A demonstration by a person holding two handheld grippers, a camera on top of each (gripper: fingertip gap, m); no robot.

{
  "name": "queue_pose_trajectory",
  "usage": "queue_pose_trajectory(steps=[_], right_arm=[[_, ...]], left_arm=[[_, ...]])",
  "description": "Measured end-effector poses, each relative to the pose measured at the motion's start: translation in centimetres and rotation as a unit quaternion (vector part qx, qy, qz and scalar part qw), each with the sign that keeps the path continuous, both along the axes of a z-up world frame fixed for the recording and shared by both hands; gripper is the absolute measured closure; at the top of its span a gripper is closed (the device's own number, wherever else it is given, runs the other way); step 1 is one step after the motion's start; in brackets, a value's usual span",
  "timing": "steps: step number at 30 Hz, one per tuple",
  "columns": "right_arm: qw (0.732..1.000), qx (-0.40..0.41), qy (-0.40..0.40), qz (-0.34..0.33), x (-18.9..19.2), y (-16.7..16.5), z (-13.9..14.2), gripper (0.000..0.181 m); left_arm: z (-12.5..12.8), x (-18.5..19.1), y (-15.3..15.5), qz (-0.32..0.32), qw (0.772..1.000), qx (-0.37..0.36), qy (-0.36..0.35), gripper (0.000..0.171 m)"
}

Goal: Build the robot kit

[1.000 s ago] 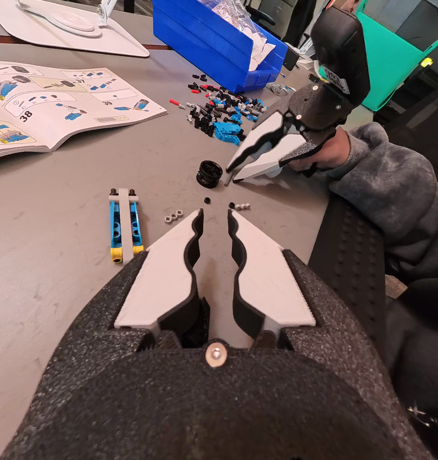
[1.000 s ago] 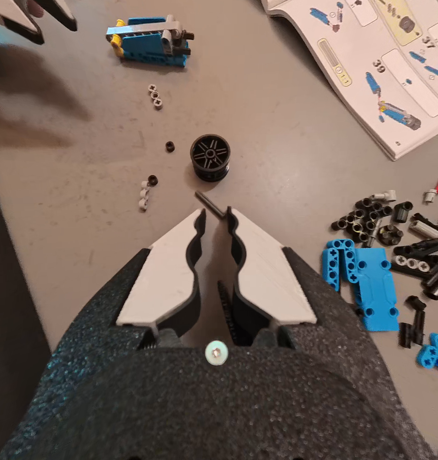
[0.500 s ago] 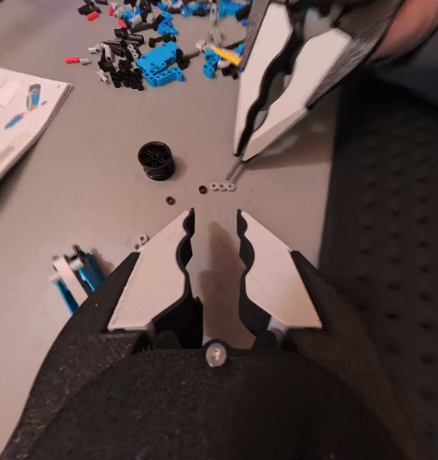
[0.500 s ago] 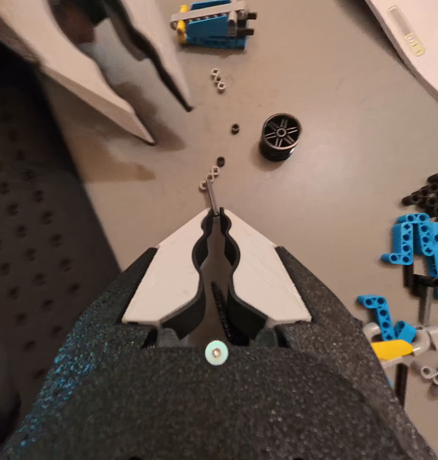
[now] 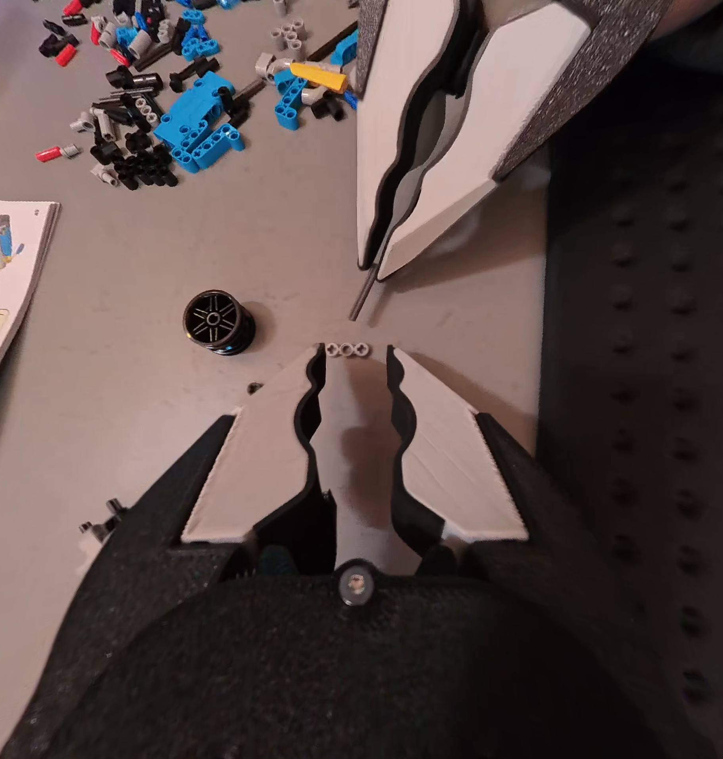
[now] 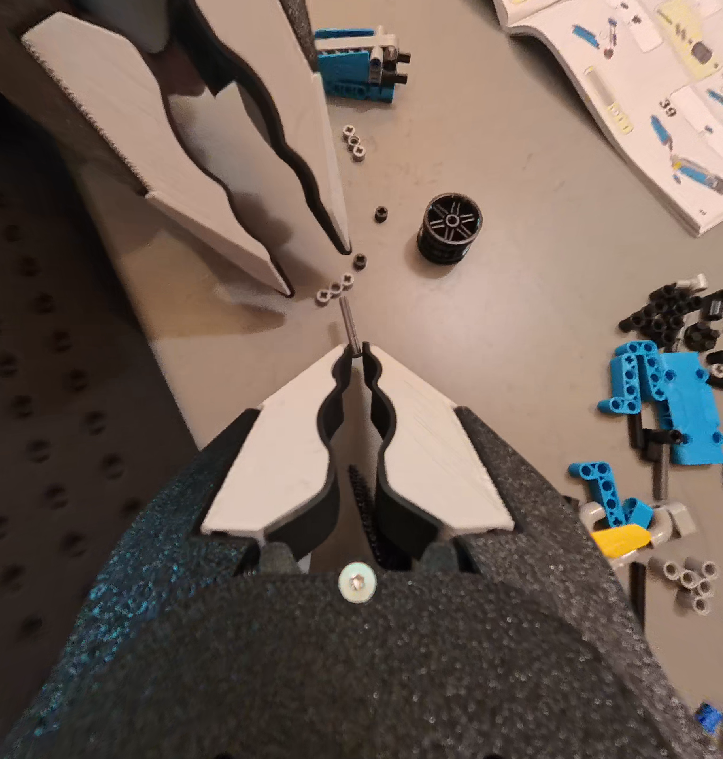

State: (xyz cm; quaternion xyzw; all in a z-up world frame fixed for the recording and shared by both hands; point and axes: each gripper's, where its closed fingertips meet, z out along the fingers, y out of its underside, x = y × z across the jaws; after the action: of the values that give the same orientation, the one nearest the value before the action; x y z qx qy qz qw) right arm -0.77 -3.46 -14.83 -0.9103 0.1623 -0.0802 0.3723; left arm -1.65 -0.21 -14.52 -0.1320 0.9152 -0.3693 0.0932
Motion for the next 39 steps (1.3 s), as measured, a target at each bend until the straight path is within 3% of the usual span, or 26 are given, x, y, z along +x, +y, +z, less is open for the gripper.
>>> queue_pose_trajectory(steps=[9,16,21,24,27,33,39], right_arm=[[0.996,-0.059,-0.065,0.01,0.7,-0.1,-1.1,0.176],[0.999,-0.028,-0.026,0.015,0.5,0.1,-1.1,0.176],[0.999,0.05,-0.005,0.013,0.4,0.8,1.2,0.176],[0.99,0.139,0.012,0.01,0.3,1.1,4.3,0.176],[0.976,0.216,0.022,0.009,0.1,1.8,7.1,0.176],[0.954,0.297,0.049,0.0,0.2,2.1,9.7,0.176],[0.948,0.312,0.057,0.011,-0.3,2.5,10.2,0.176]], left_arm=[[-1.5,0.5,-0.7,0.015,1.0,0.003,0.021,0.149],[-1.2,0.5,-0.3,0.013,1.0,-0.02,0.012,0.149],[3.0,1.3,-0.1,0.04,0.989,-0.144,-0.019,0.149],[7.3,1.3,-0.1,0.047,0.963,-0.266,-0.002,0.149],[10.0,1.0,-0.1,0.042,0.94,-0.339,0.002,0.149],[12.3,0.4,0.3,0.025,0.909,-0.415,0.032,0.149],[12.8,0.4,0.4,0.019,0.9,-0.433,0.045,0.149]])
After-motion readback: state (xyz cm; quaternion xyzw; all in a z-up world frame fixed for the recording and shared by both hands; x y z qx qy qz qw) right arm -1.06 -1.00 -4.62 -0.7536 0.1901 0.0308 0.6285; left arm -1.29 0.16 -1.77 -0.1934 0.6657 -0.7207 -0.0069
